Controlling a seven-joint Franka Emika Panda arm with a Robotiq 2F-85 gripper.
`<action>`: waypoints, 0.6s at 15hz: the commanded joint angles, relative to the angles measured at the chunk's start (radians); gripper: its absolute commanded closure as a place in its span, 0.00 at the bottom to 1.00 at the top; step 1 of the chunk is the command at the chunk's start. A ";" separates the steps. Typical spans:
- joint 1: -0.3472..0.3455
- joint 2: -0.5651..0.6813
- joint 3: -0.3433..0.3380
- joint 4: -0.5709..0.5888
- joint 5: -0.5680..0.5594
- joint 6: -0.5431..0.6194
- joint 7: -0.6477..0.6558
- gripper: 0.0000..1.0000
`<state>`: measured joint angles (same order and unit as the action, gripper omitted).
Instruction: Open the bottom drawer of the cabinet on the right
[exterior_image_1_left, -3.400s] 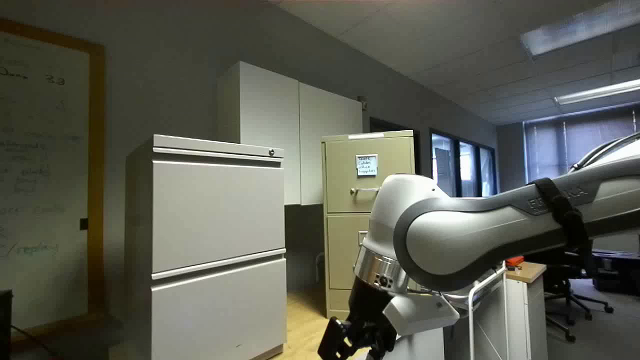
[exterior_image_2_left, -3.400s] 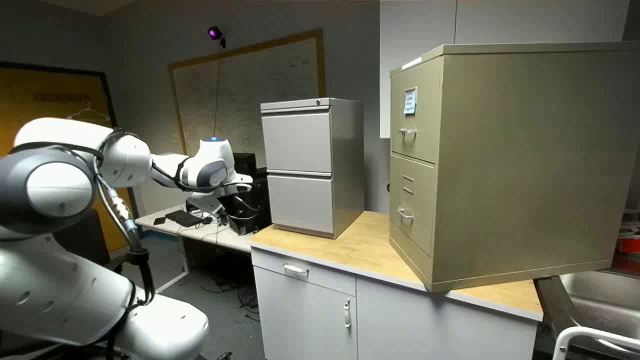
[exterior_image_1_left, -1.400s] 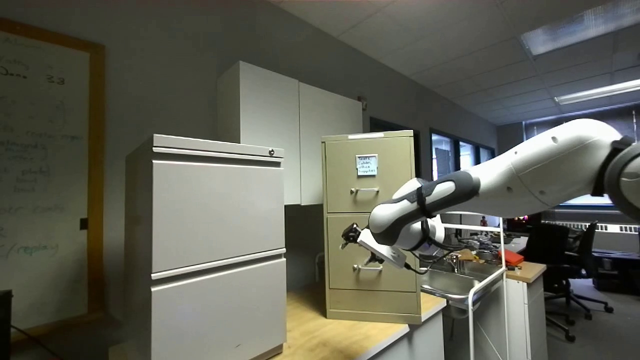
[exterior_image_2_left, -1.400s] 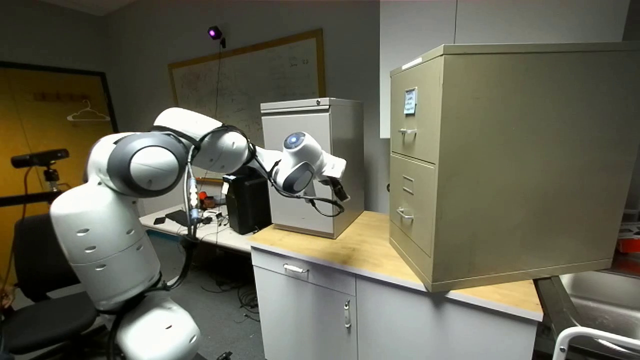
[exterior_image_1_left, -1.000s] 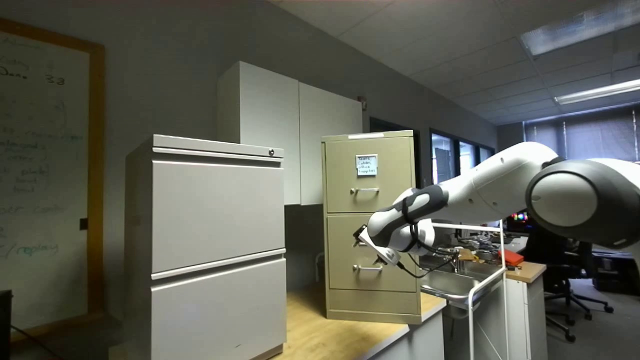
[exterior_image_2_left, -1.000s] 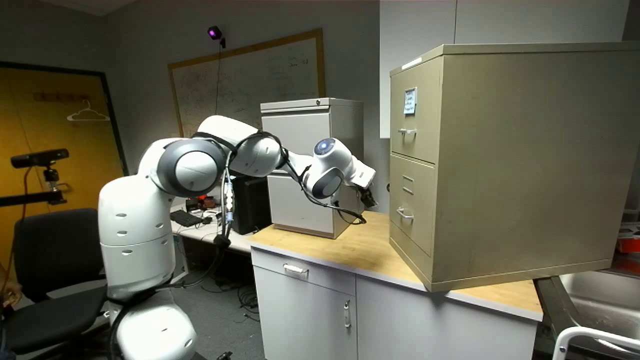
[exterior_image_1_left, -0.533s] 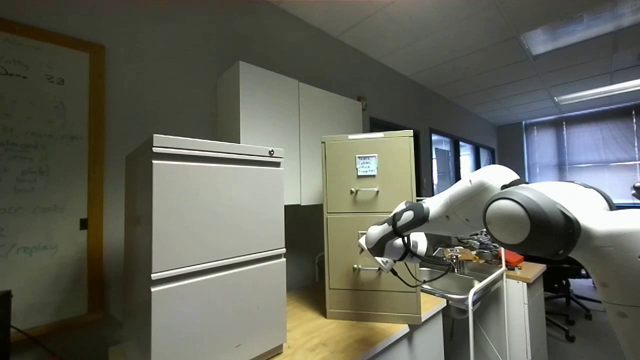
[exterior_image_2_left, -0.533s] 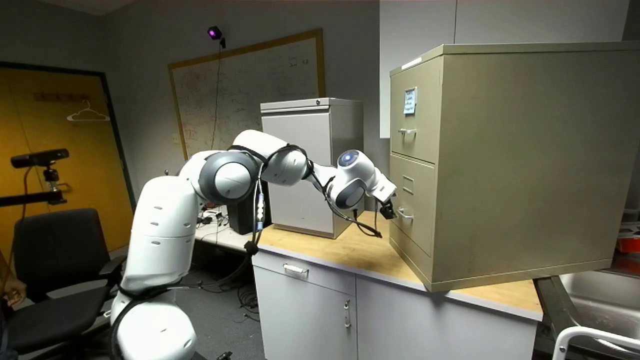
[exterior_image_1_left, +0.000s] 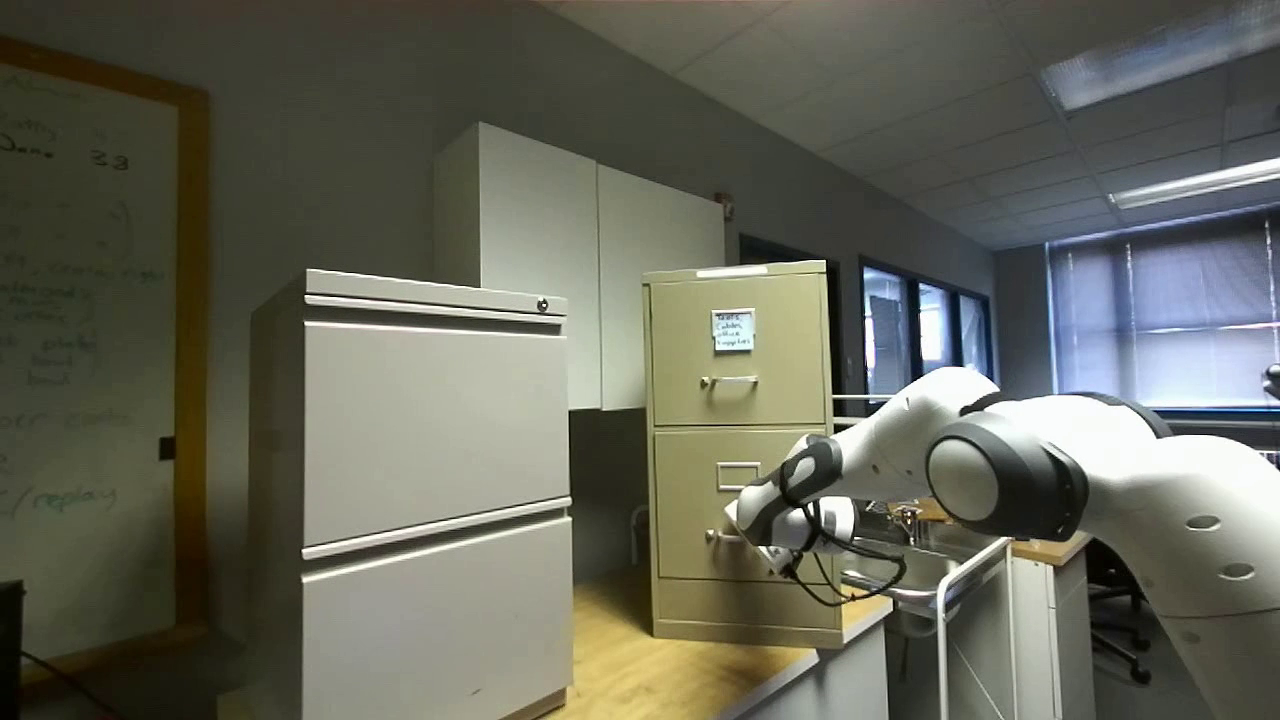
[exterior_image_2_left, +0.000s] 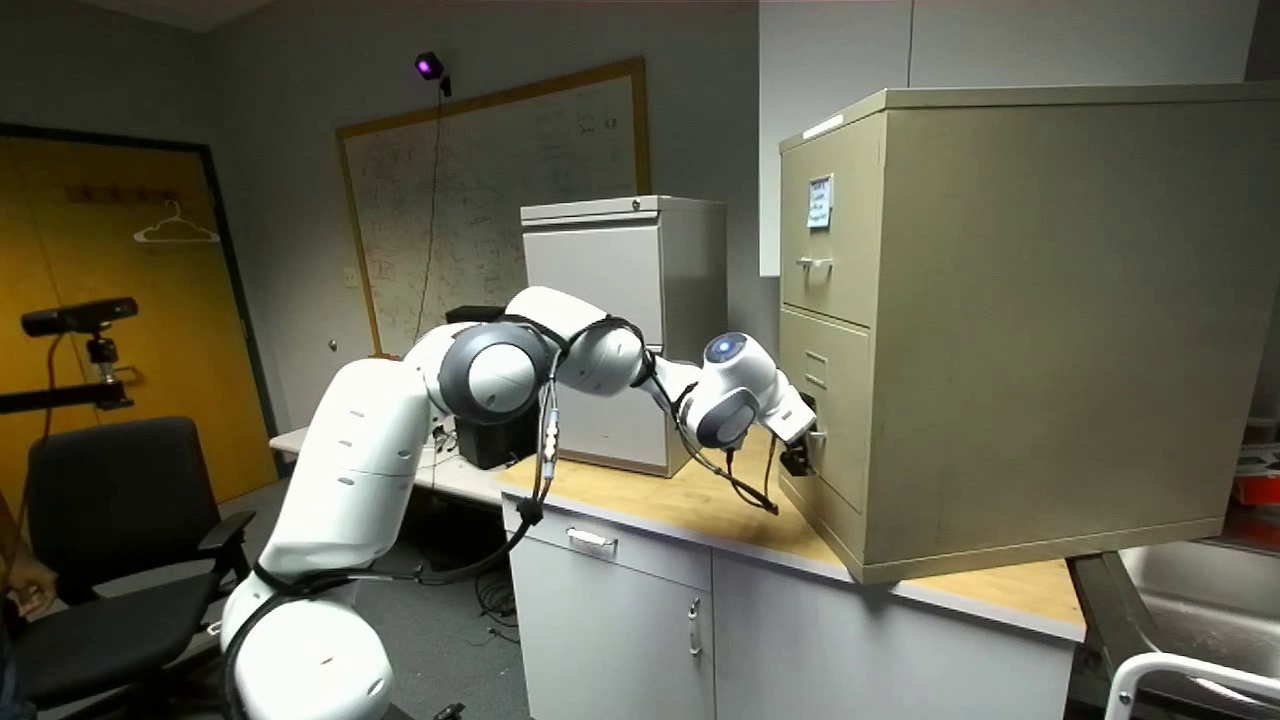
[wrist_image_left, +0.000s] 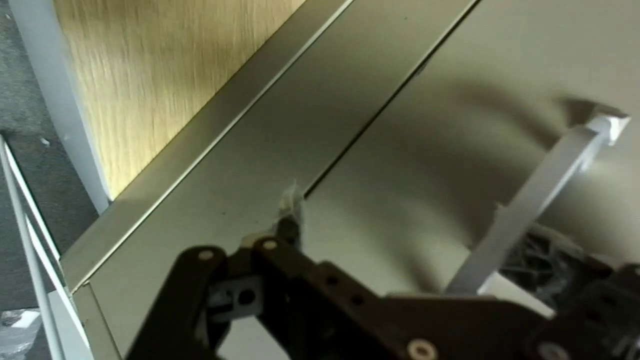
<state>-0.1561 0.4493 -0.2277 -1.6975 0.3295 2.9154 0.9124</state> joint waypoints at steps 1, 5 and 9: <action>0.014 0.048 -0.041 0.048 -0.018 -0.036 0.054 0.33; 0.053 0.025 -0.065 0.034 -0.043 -0.052 0.038 0.62; 0.080 -0.050 -0.003 -0.015 -0.085 -0.087 -0.064 0.91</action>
<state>-0.0996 0.4404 -0.2827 -1.6761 0.2736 2.8957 0.9055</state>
